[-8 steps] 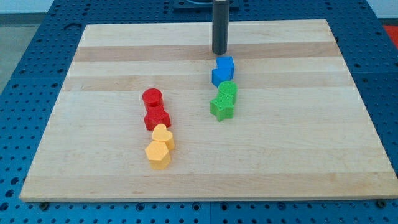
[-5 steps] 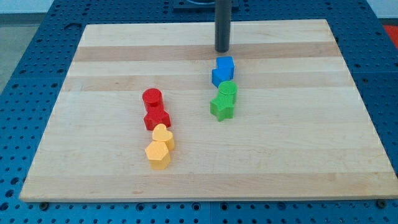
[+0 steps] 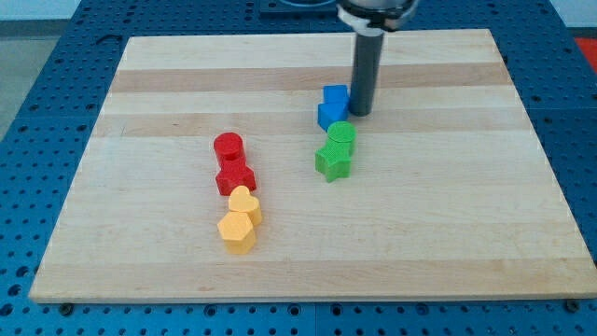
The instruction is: Separate the blue cube from the blue triangle
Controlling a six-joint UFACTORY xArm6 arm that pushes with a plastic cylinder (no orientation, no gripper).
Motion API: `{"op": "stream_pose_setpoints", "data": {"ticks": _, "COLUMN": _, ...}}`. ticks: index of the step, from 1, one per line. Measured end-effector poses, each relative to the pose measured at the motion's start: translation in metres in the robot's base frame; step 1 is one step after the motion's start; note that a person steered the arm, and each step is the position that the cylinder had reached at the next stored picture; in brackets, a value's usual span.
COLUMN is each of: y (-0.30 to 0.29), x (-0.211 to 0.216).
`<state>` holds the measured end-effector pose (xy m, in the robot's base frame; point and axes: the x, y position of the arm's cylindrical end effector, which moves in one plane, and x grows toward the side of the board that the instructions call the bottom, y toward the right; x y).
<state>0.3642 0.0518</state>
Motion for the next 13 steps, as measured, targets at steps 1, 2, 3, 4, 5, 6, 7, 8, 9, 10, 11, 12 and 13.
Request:
{"op": "stream_pose_setpoints", "data": {"ticks": 1, "y": -0.043, "x": -0.012}}
{"op": "stream_pose_setpoints", "data": {"ticks": 2, "y": -0.067, "x": -0.018}}
{"op": "stream_pose_setpoints", "data": {"ticks": 3, "y": -0.043, "x": -0.029}}
{"op": "stream_pose_setpoints", "data": {"ticks": 4, "y": -0.048, "x": -0.044}}
{"op": "stream_pose_setpoints", "data": {"ticks": 5, "y": -0.099, "x": -0.036}}
{"op": "stream_pose_setpoints", "data": {"ticks": 6, "y": -0.164, "x": -0.021}}
{"op": "stream_pose_setpoints", "data": {"ticks": 7, "y": -0.221, "x": -0.009}}
{"op": "stream_pose_setpoints", "data": {"ticks": 8, "y": -0.25, "x": -0.009}}
{"op": "stream_pose_setpoints", "data": {"ticks": 9, "y": -0.202, "x": -0.029}}
{"op": "stream_pose_setpoints", "data": {"ticks": 10, "y": -0.086, "x": -0.042}}
{"op": "stream_pose_setpoints", "data": {"ticks": 11, "y": 0.014, "x": -0.015}}
{"op": "stream_pose_setpoints", "data": {"ticks": 12, "y": 0.034, "x": 0.029}}
{"op": "stream_pose_setpoints", "data": {"ticks": 13, "y": -0.018, "x": 0.039}}
